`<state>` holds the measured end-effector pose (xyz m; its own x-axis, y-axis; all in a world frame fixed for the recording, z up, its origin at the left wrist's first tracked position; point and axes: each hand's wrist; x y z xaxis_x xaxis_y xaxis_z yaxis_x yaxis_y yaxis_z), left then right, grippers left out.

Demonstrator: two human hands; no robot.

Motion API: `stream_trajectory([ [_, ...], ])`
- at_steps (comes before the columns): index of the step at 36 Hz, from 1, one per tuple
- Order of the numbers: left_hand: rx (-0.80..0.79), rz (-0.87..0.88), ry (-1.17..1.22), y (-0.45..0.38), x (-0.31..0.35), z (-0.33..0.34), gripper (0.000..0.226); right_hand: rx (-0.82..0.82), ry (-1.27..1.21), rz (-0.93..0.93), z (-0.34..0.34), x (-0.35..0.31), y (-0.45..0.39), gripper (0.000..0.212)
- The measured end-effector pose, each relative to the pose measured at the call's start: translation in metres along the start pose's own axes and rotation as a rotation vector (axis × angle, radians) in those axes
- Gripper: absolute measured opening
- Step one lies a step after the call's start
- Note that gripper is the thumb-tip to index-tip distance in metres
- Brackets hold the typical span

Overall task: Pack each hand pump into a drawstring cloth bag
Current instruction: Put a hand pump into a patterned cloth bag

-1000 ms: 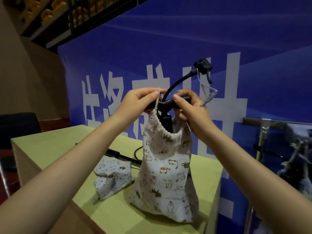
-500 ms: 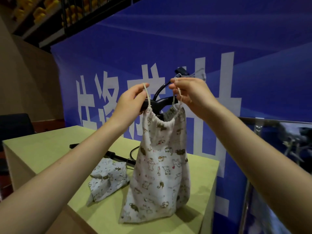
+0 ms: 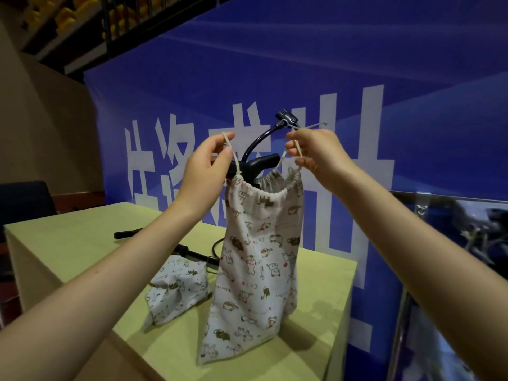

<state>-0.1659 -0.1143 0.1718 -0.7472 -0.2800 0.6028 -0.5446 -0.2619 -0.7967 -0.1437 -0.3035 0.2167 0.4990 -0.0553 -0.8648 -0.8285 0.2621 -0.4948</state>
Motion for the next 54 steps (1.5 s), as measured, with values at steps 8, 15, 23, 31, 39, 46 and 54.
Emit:
stream_trajectory([
  [8, 0.043, 0.027, 0.003, 0.003, -0.005, -0.004, 0.027, 0.084, 0.138, -0.096, 0.013, 0.004, 0.012, 0.032],
  [15, 0.029, 0.007, -0.012, 0.003, -0.005, -0.007, 0.028, -0.013, 0.183, -0.263, 0.018, 0.001, 0.019, 0.024],
  [23, -0.053, -0.199, 0.198, 0.005, 0.008, -0.008, 0.048, -0.179, 0.436, -0.515, 0.037, -0.005, 0.041, 0.023],
  [31, -0.038, -0.153, 0.233, 0.000, 0.013, -0.008, 0.031, -0.447, 0.201, -0.236, 0.037, 0.002, 0.039, 0.032],
  [39, 0.049, -0.036, 0.117, 0.001, 0.011, -0.005, 0.013, -0.473, -0.115, -0.112, 0.033, -0.003, 0.036, 0.020],
  [46, -0.226, -0.156, 0.147, -0.006, 0.026, 0.009, 0.036, -0.591, -0.340, 0.005, 0.023, -0.038, 0.034, 0.031],
  [54, -0.245, -0.137, 0.376, 0.005, 0.055, 0.046, 0.065, -0.349, -0.179, -0.083, -0.017, -0.063, 0.031, 0.012],
])
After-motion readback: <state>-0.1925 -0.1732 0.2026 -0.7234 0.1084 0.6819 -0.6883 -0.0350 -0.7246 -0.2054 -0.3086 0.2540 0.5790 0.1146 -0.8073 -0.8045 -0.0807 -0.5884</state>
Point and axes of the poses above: each hand's wrist, its own y-axis away from the middle knuckle, its own z-axis out of the palm, x = y × z, and after that the axes turned 11 degrees about x, right-handed
